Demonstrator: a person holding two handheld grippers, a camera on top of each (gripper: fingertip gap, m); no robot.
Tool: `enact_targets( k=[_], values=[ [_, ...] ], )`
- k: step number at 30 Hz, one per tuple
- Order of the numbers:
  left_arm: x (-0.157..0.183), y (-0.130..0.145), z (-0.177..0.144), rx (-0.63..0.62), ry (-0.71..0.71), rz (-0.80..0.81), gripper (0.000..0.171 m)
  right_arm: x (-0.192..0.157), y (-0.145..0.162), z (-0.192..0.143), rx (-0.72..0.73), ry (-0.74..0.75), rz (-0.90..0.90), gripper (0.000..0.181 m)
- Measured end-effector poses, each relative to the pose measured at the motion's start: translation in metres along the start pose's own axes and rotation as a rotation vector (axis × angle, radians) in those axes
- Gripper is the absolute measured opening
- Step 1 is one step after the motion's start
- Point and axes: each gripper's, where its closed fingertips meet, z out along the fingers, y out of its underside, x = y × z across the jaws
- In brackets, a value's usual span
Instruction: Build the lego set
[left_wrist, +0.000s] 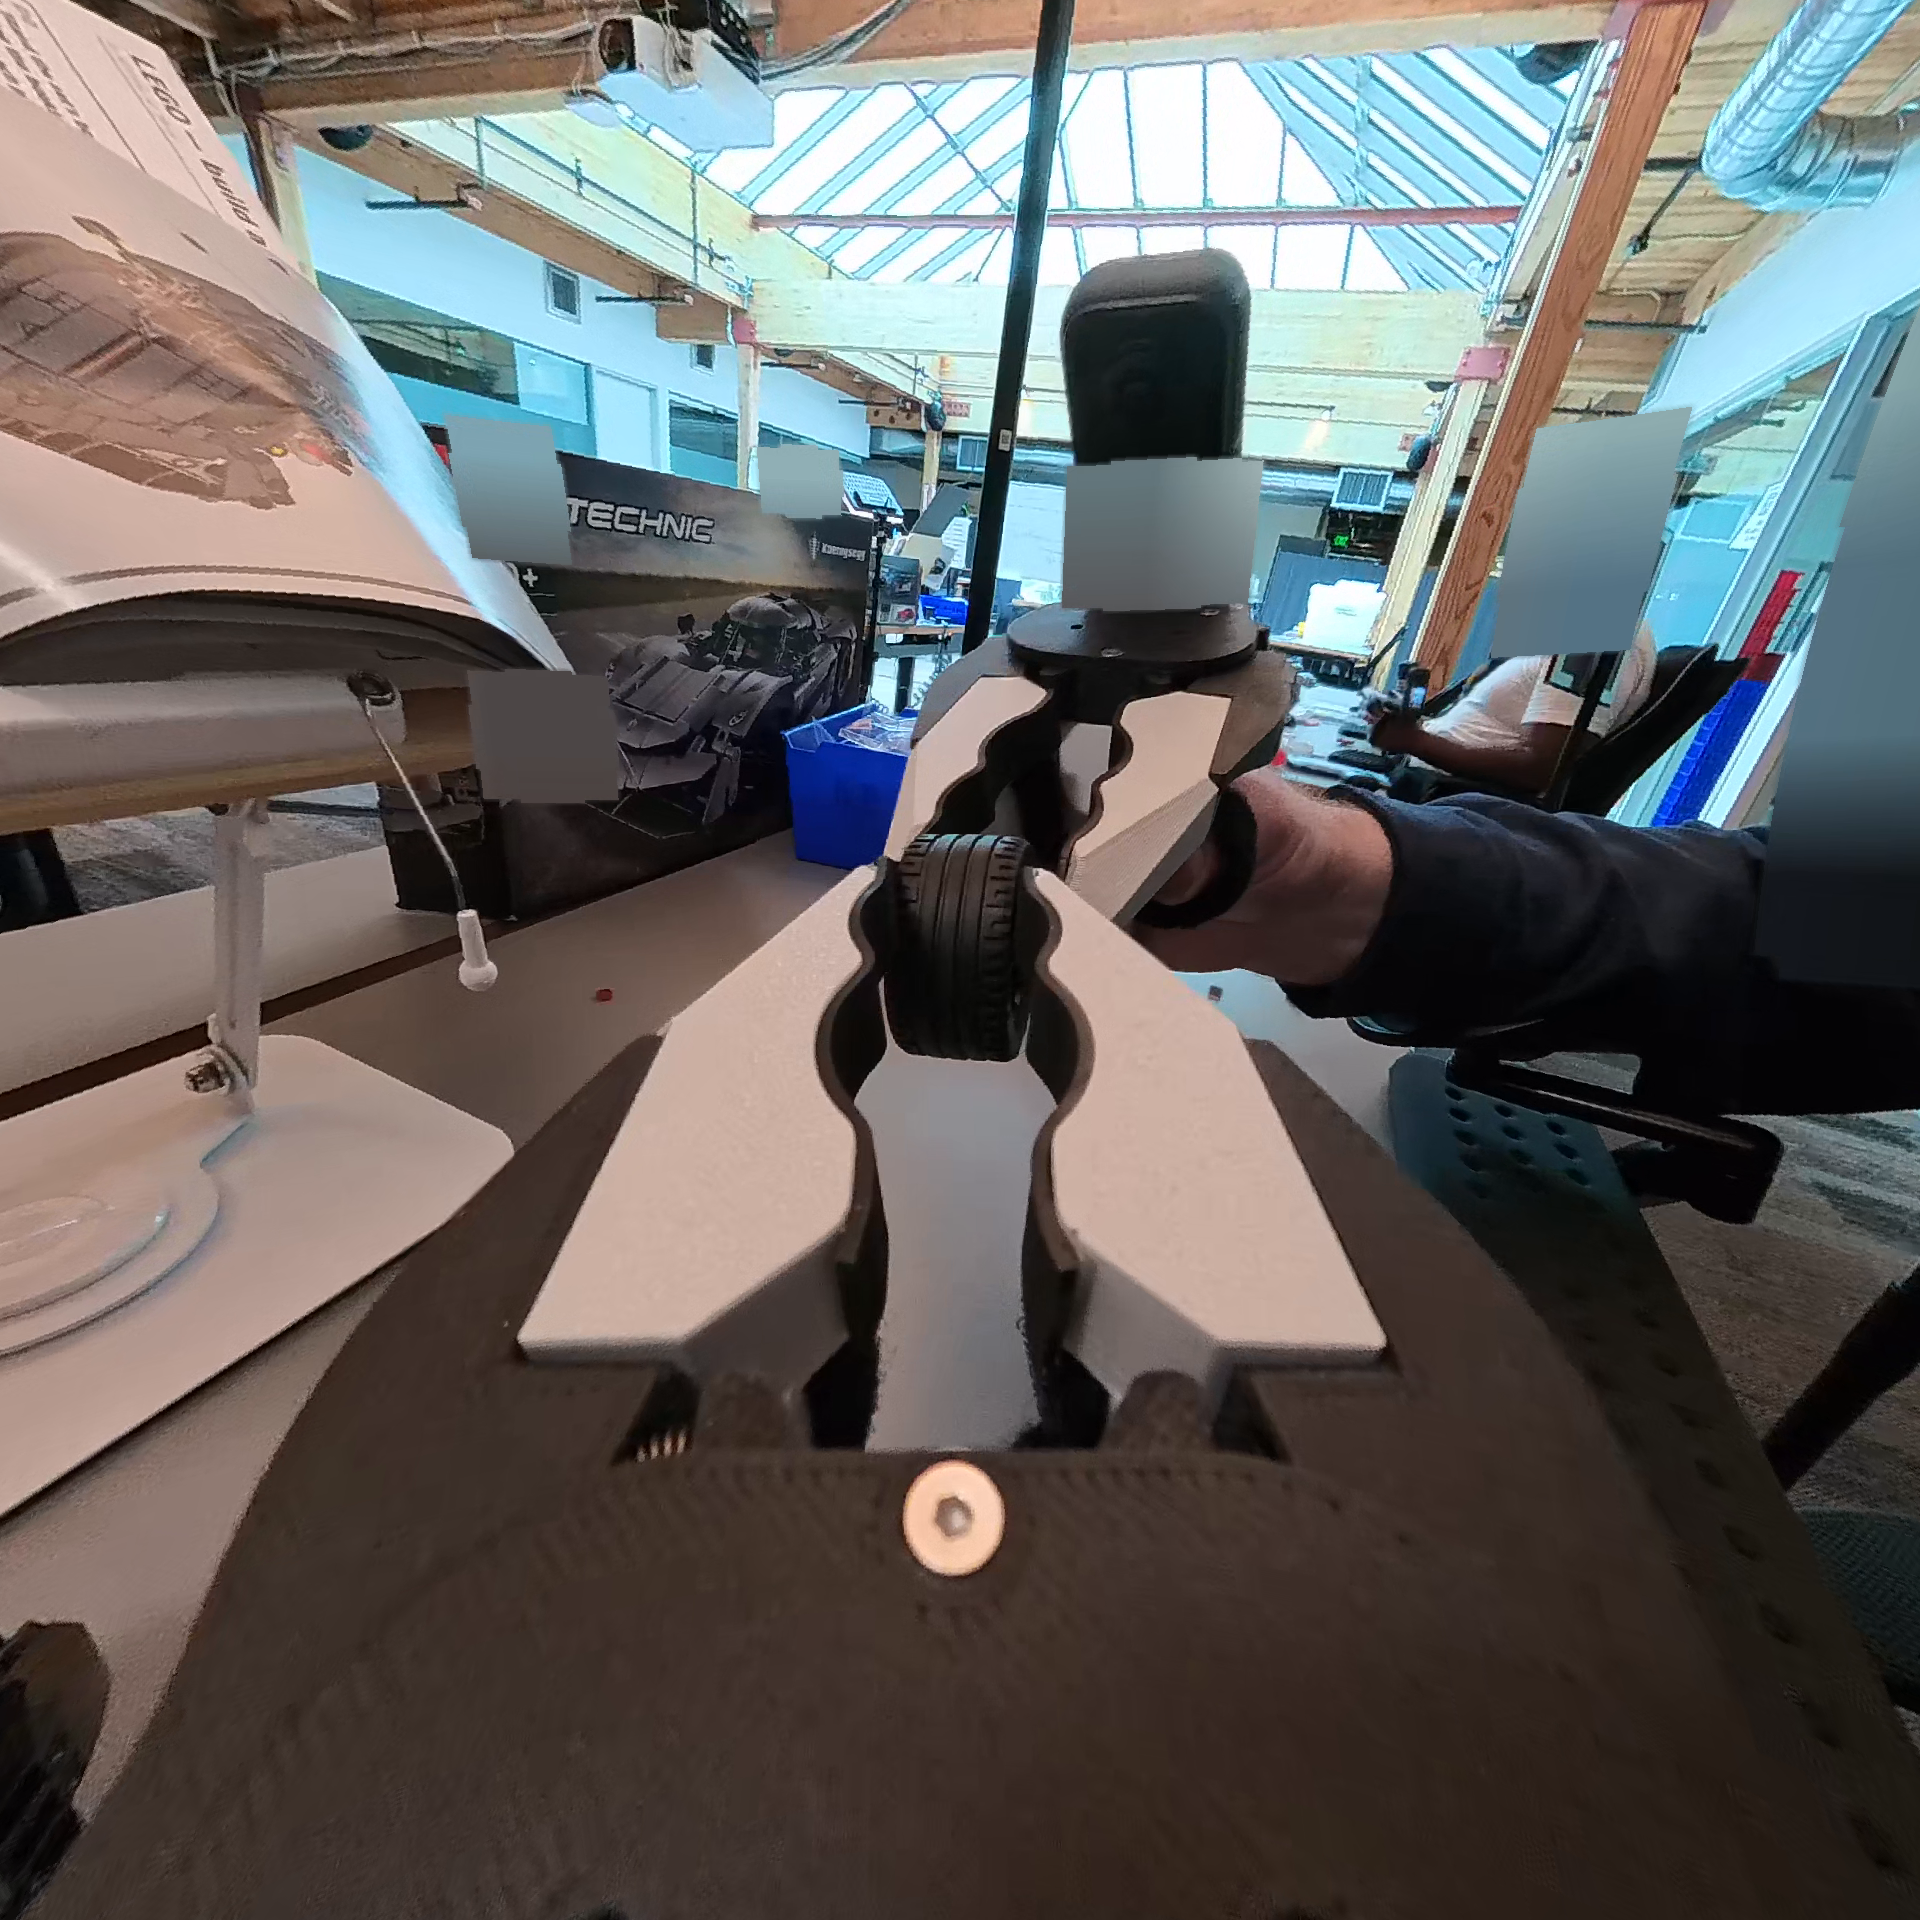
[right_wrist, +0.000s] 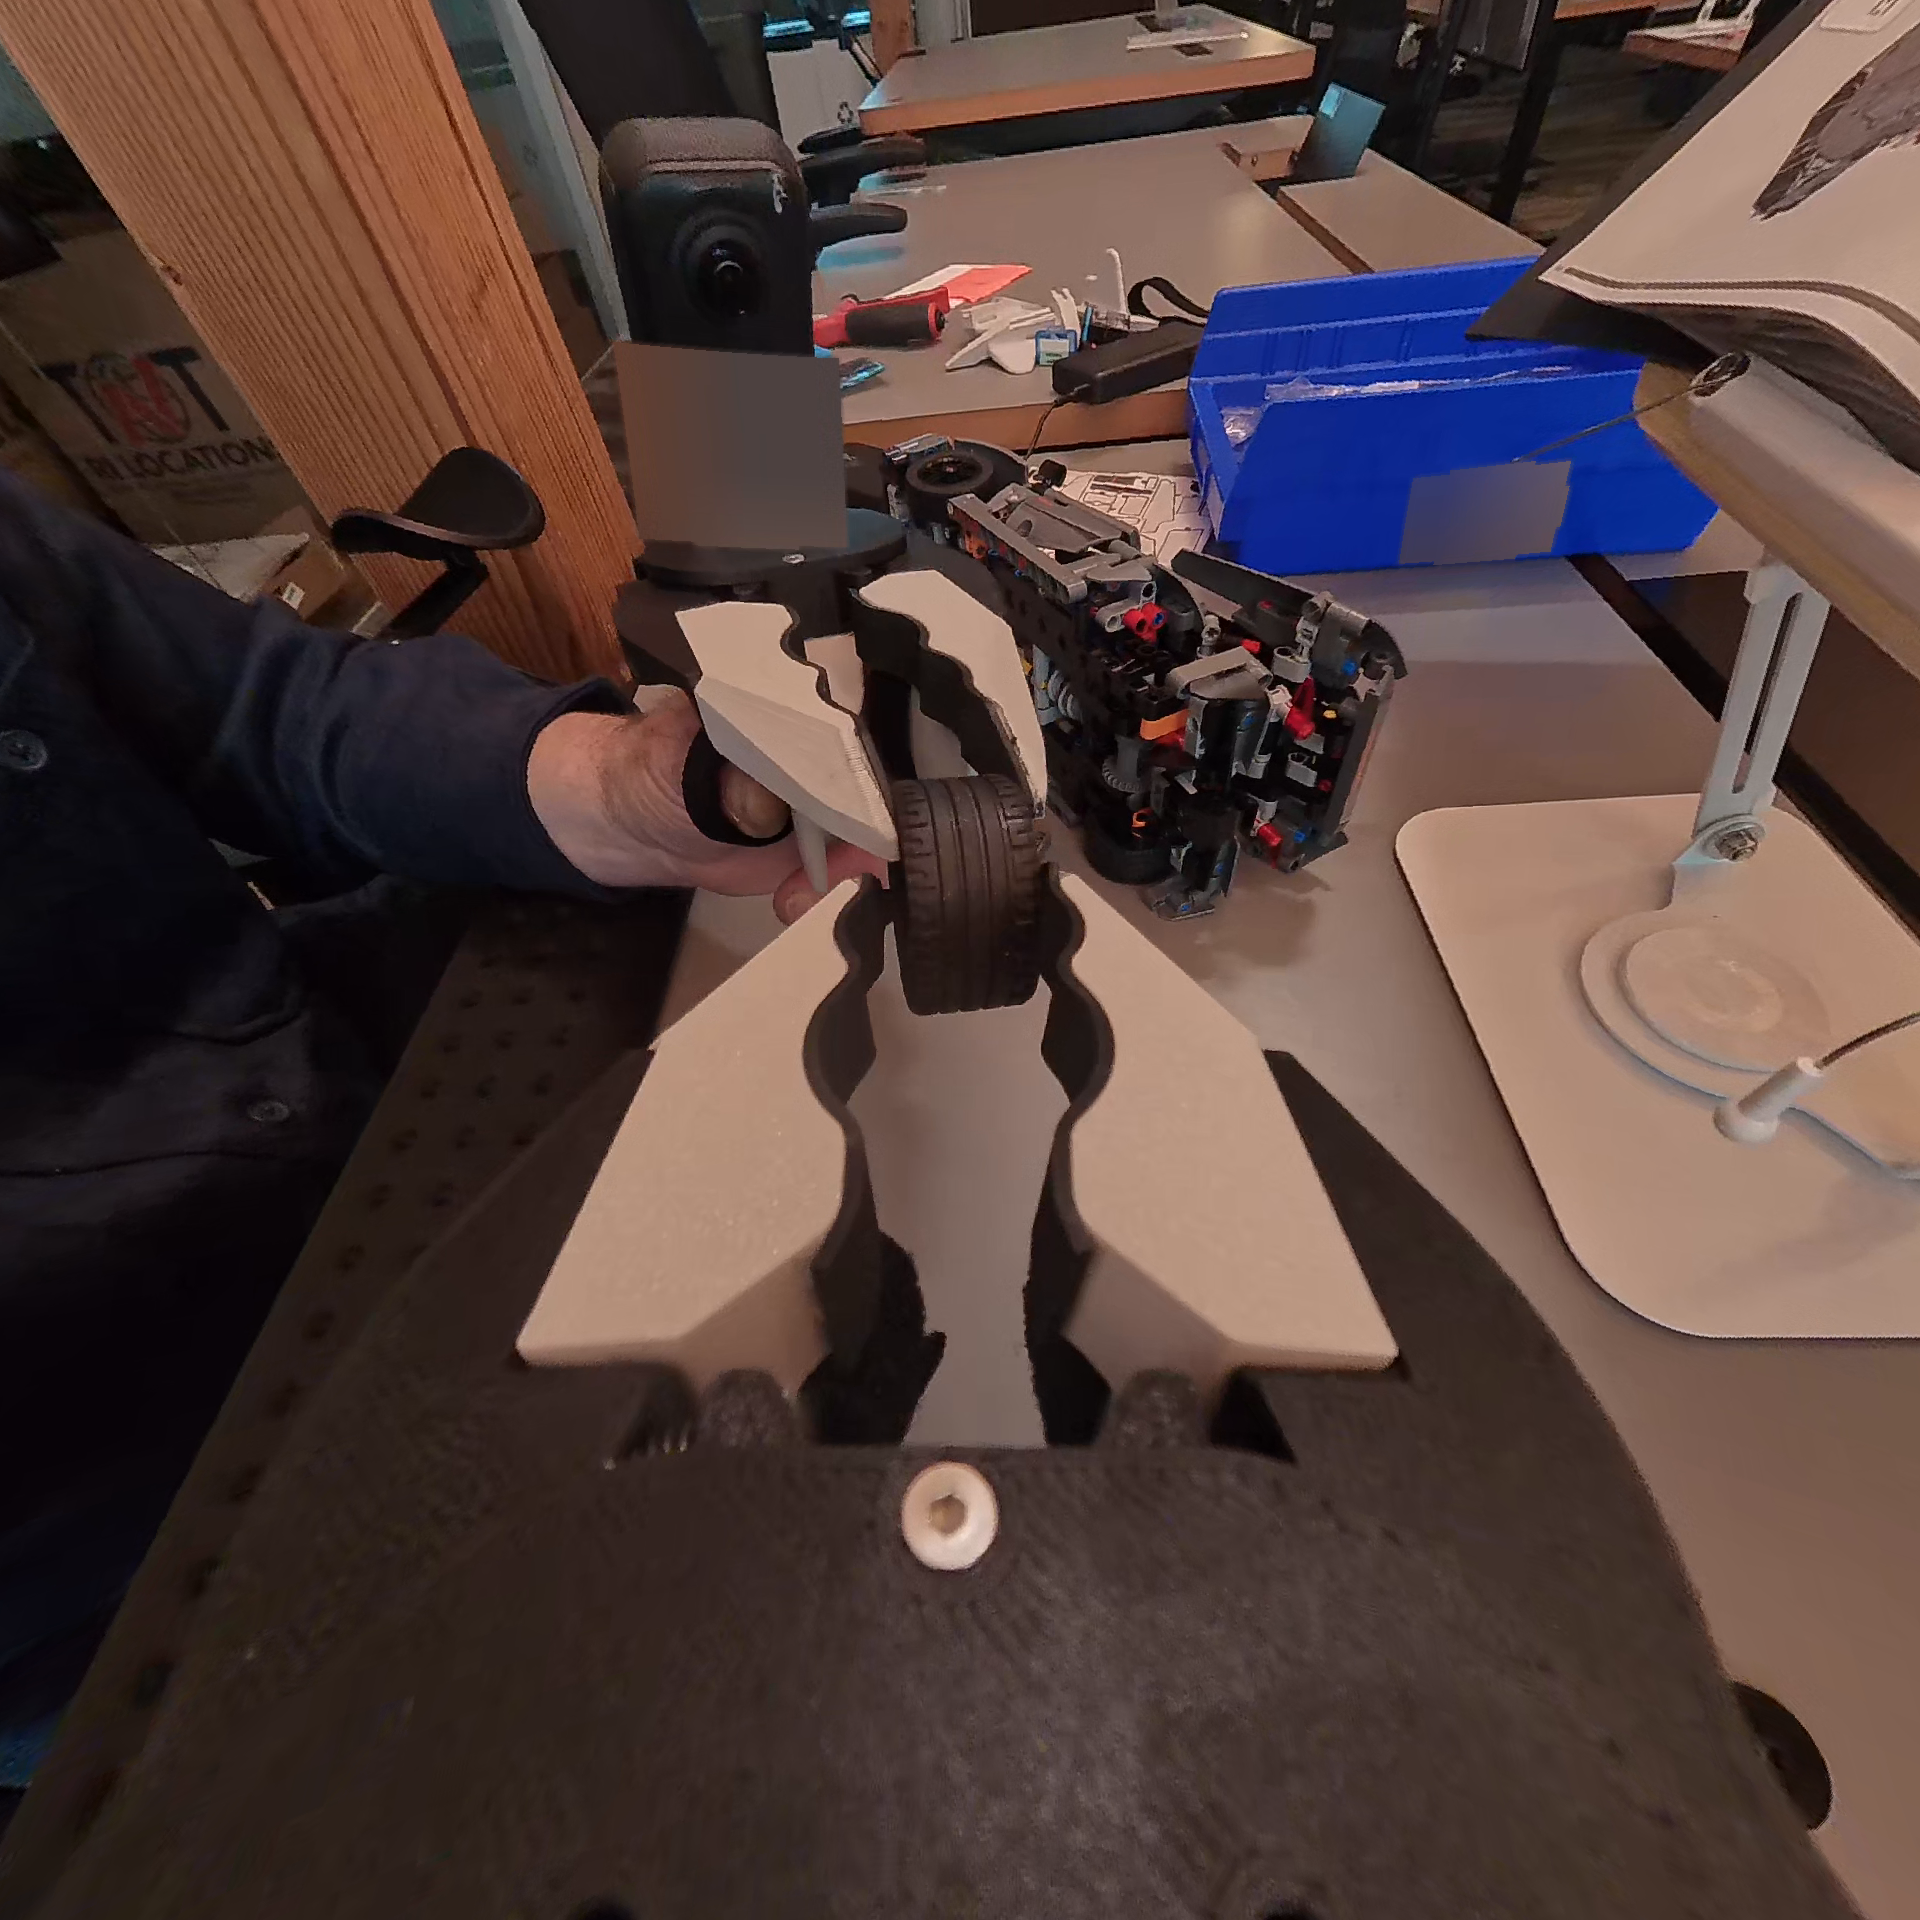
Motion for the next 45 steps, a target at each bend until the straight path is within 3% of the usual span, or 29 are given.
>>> enact_targets(
  k=[13, 26, 35, 40, 45],
  values=[
    [0.000, -0.001, -0.001, 0.011, 0.014, -0.025, 0.021, 0.000, -0.001, 0.000, -0.007, 0.027, -0.038, 0.027],
    [0.008, -0.007, -0.010, 0.000, 0.124, 0.000, 0.025, -0.005, -0.010, -0.003, -0.089, 0.209, -0.410, 0.027],
    [0.034, -0.019, -0.019, 0.024, 0.169, 0.238, 0.025, -0.030, -0.027, -0.006, -0.192, 0.392, -0.821, 0.027],
    [0.046, -0.028, -0.025, 0.047, 0.188, 0.304, 0.025, -0.042, -0.034, -0.007, -0.214, 0.428, -0.901, 0.026],
    [0.051, -0.030, -0.026, 0.048, 0.179, 0.339, 0.025, -0.045, -0.037, -0.007, -0.181, 0.419, -0.866, 0.027]
  ],
)
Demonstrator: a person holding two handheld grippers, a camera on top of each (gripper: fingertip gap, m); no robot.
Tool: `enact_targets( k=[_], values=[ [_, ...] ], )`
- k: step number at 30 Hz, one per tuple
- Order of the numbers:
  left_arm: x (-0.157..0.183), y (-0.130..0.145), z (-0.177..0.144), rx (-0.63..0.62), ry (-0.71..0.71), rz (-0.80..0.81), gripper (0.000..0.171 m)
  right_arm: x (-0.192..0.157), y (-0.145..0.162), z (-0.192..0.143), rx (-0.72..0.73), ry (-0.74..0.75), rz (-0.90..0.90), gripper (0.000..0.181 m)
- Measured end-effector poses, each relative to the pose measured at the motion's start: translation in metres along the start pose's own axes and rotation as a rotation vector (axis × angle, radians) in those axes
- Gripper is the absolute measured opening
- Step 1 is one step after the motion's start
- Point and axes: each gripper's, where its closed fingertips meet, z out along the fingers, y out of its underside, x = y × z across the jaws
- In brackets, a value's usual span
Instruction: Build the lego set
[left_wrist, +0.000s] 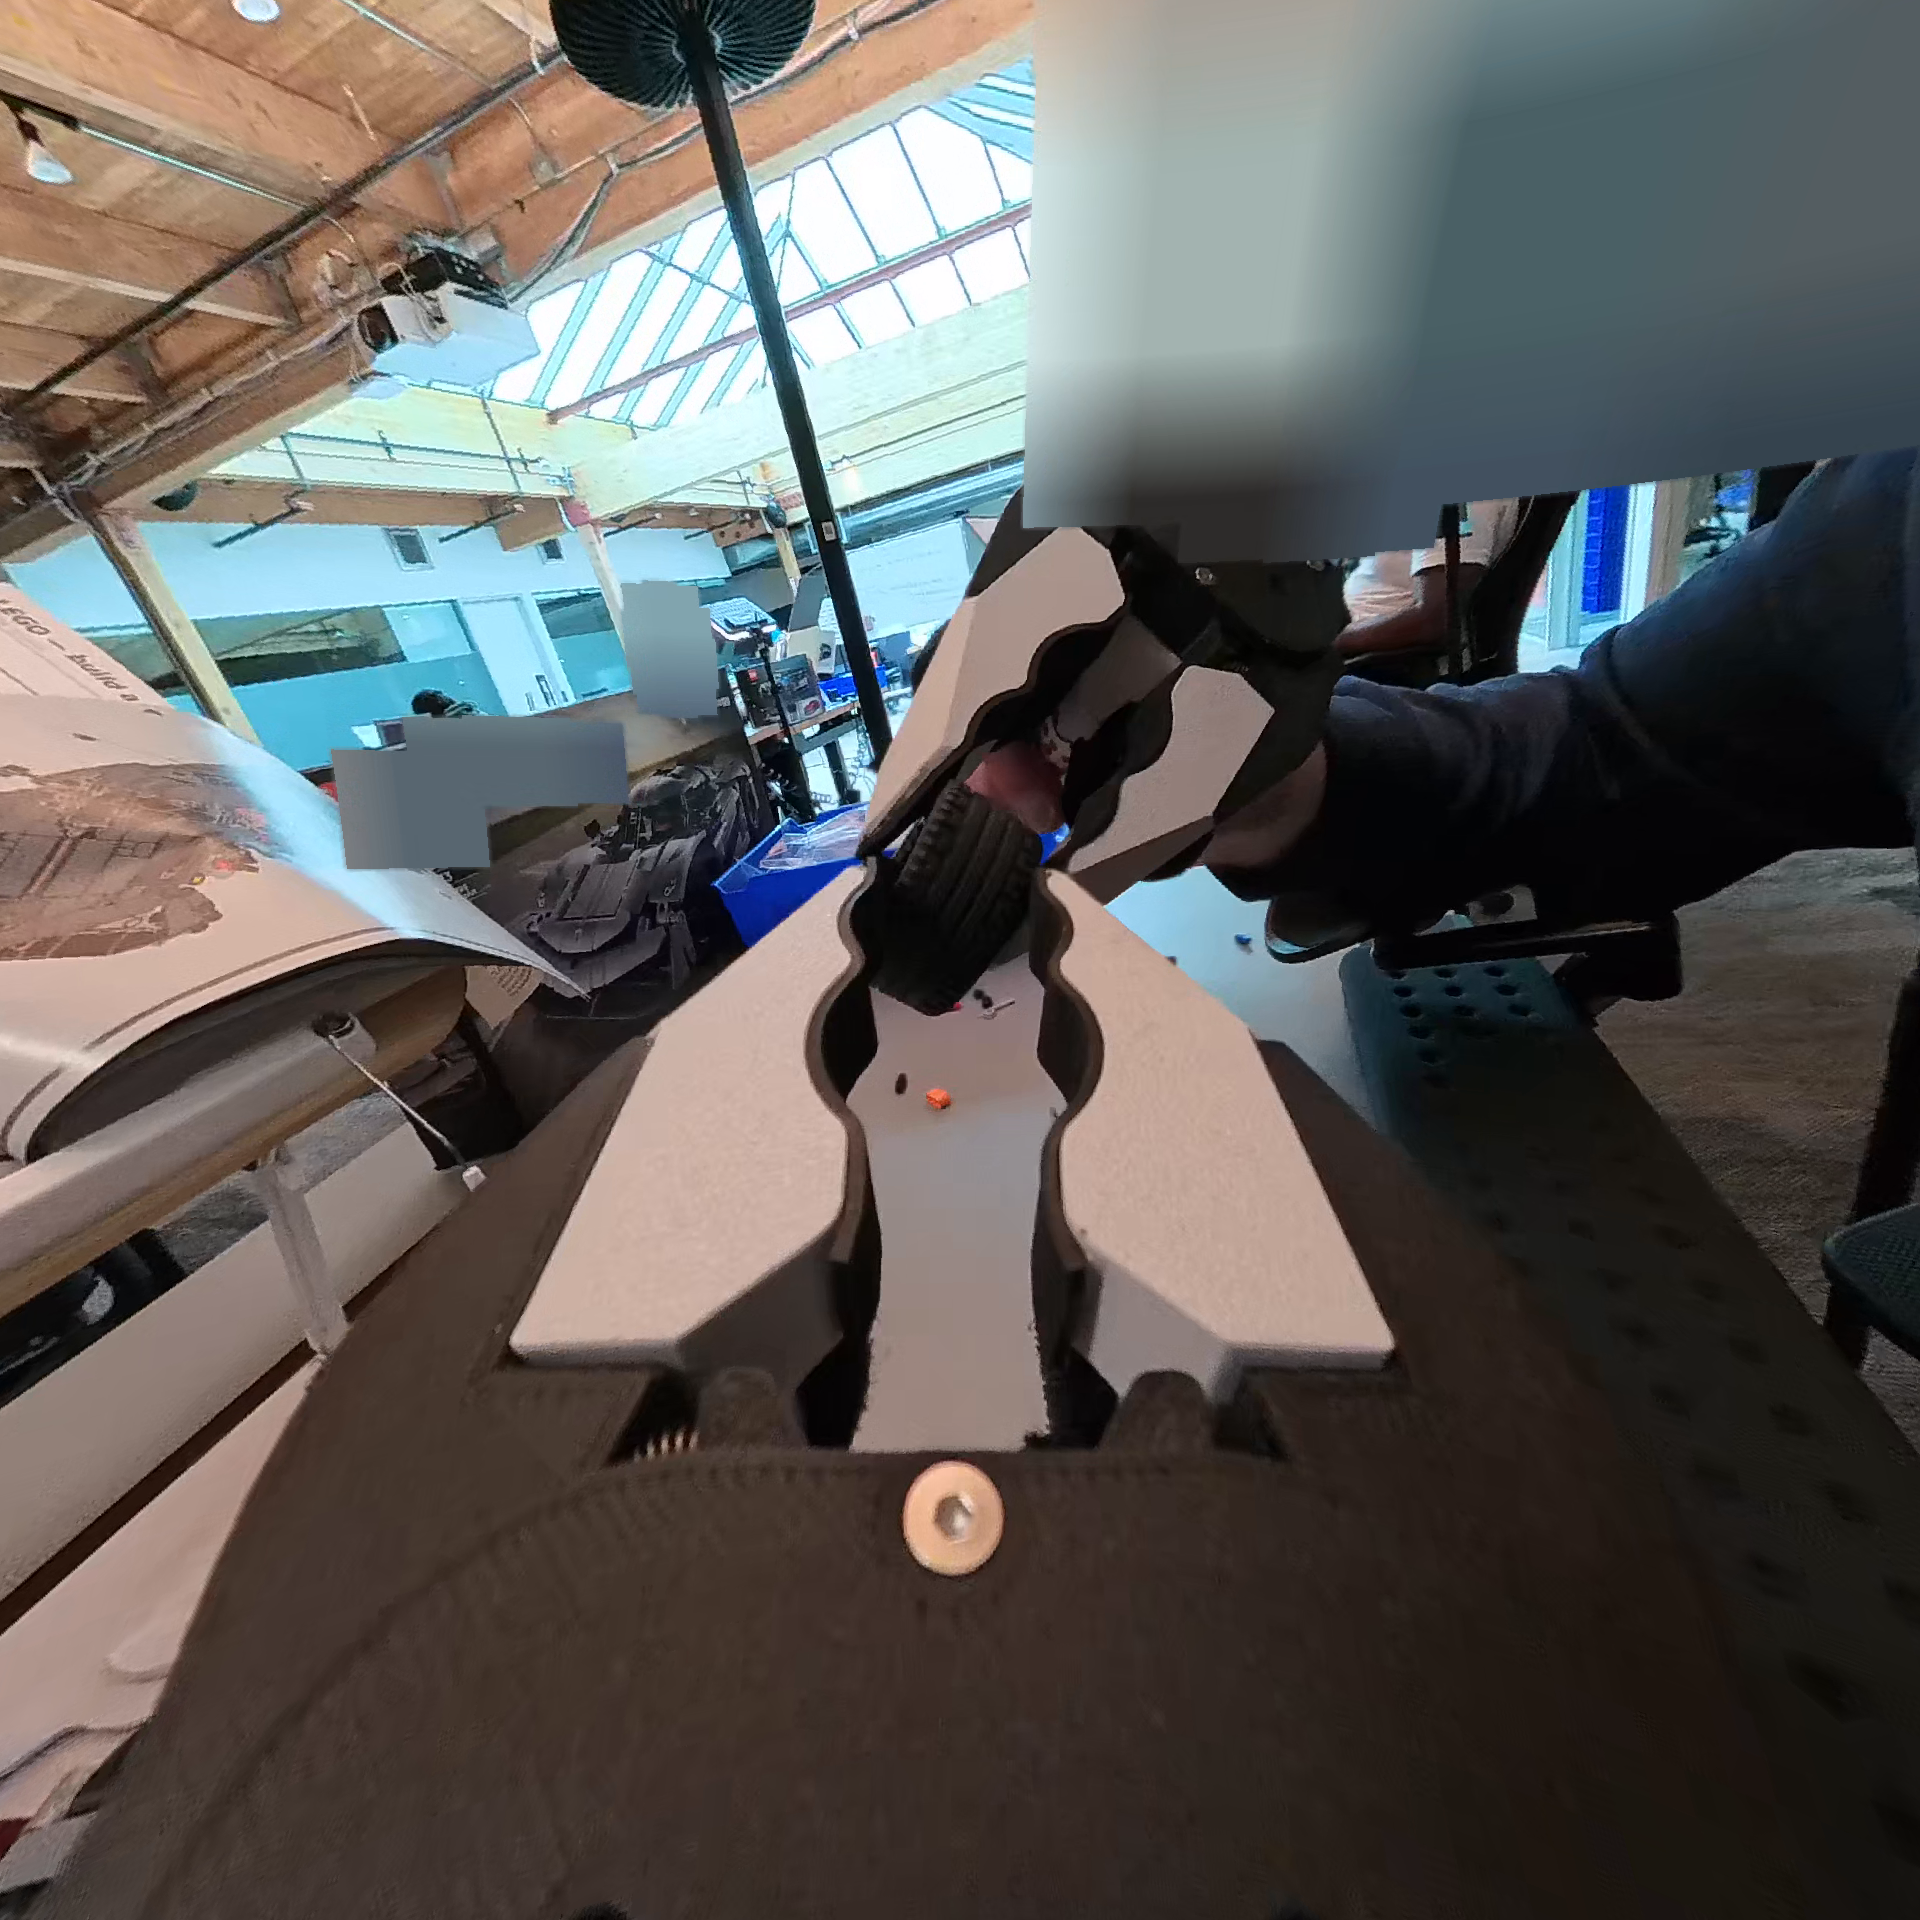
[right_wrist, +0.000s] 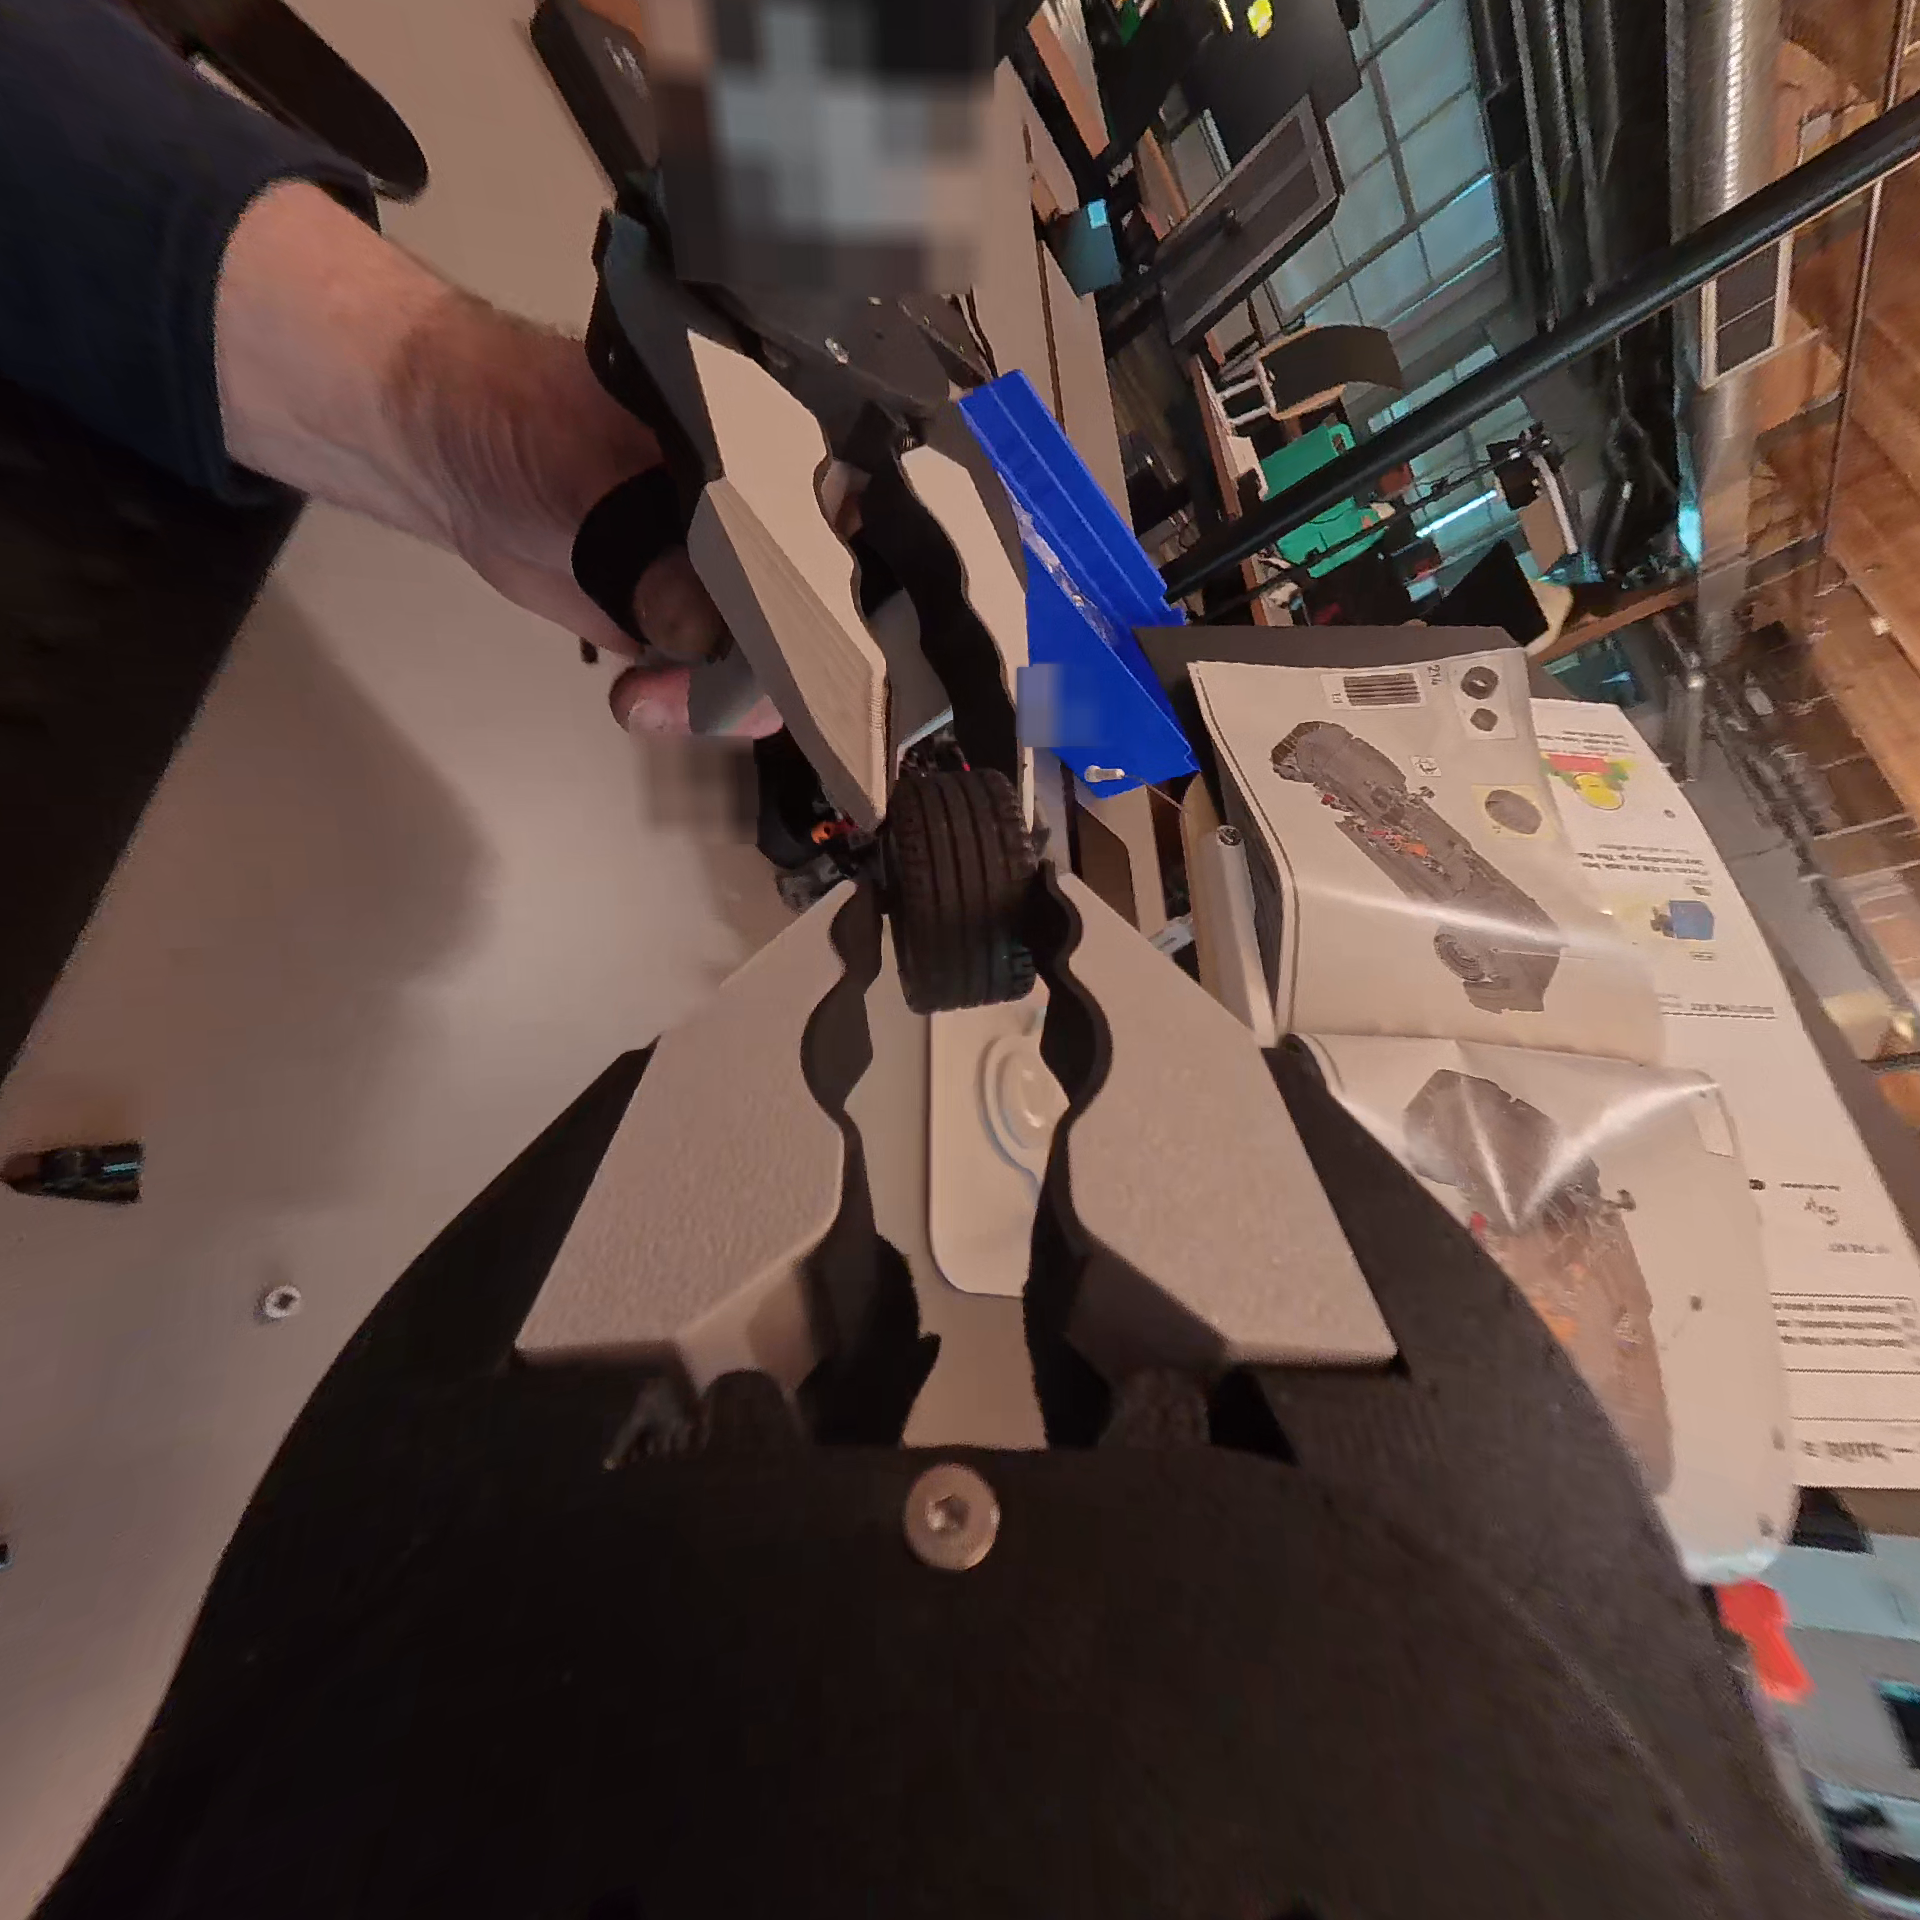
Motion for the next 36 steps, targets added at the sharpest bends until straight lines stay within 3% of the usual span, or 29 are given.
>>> enact_targets(
  k=[11, 13, 16, 34, 36],
  values=[
    [0.005, -0.003, 0.000, -0.051, -0.045, 0.132, 0.023, -0.001, 0.004, 0.000, -0.020, 0.007, -0.006, 0.028],
    [0.008, -0.007, -0.001, -0.033, -0.031, 0.123, 0.011, -0.002, 0.005, 0.002, -0.021, 0.006, -0.010, 0.029],
    [0.006, -0.003, -0.001, -0.059, -0.041, 0.155, 0.012, -0.004, 0.007, 0.003, -0.048, 0.014, -0.050, 0.027],
    [0.009, 0.002, 0.001, -0.039, 0.023, 0.036, 0.009, -0.011, 0.011, 0.004, -0.141, -0.005, -0.127, 0.022],
    [0.008, 0.001, 0.000, -0.029, 0.032, 0.013, 0.009, -0.010, 0.012, 0.005, -0.111, -0.023, -0.075, 0.023]
  ],
)
